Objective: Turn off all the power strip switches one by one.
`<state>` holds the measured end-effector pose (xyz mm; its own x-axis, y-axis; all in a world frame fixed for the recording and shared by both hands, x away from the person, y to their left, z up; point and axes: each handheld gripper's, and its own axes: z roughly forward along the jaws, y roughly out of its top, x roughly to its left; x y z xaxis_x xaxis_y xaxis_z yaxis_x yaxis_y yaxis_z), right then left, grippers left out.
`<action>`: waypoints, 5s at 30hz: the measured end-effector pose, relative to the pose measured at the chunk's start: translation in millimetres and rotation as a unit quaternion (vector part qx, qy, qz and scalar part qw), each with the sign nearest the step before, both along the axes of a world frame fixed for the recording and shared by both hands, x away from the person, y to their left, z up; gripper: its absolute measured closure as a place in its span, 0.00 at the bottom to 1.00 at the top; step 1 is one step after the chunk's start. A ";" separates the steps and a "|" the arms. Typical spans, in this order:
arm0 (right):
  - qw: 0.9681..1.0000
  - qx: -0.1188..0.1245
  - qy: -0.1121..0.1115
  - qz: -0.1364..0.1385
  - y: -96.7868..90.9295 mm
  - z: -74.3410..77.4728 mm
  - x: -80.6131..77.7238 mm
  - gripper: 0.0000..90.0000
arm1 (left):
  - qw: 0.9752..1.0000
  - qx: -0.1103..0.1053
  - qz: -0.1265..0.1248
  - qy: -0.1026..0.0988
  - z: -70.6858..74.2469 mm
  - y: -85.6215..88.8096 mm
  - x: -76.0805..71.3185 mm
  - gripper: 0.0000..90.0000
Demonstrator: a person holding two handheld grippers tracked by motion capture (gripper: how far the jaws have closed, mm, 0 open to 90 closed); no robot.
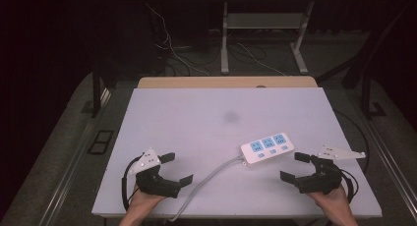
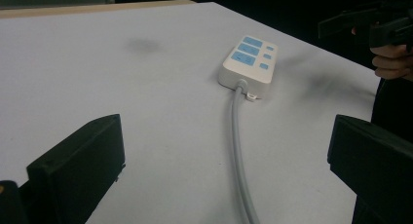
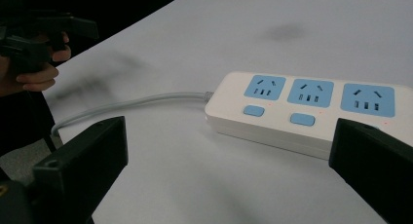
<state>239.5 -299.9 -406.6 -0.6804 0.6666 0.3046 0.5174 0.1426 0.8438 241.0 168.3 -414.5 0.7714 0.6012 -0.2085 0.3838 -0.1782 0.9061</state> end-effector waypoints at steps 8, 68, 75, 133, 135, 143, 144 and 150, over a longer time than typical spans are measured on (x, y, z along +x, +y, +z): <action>1.000 0.001 0.000 -0.002 -1.1 0.4 -0.3 0.01 | 1.000 0.007 -0.001 0.000 -2.1 -0.4 1.5 0.00; 0.997 -0.052 0.051 0.019 -0.9 12.2 19.6 0.01 | 1.000 -0.002 0.029 0.007 -3.8 8.0 2.3 0.00; 0.996 -0.063 0.056 0.021 -1.1 14.4 25.6 0.01 | 1.000 -0.002 0.028 0.008 -4.1 8.1 2.8 0.00; 0.987 -0.141 0.075 0.017 -7.8 13.6 94.7 0.01 | 0.999 -0.009 0.037 0.016 -4.5 11.0 3.8 0.00; 0.986 -0.152 0.075 0.009 -6.8 12.7 94.7 0.05 | 0.999 -0.009 0.037 0.016 -4.6 10.5 3.8 0.00; 0.984 -0.160 0.075 -0.014 -8.8 10.8 96.9 0.38 | 0.999 -0.007 0.038 0.014 -4.6 10.8 3.8 0.00; 0.984 -0.162 0.077 -0.013 -8.9 10.6 97.1 0.41 | 0.999 -0.007 0.038 0.015 -4.7 10.6 3.9 0.00; 0.983 -0.155 0.096 -0.005 -10.9 6.9 100.2 0.57 | 0.999 -0.005 0.037 0.013 -4.7 10.4 3.8 0.00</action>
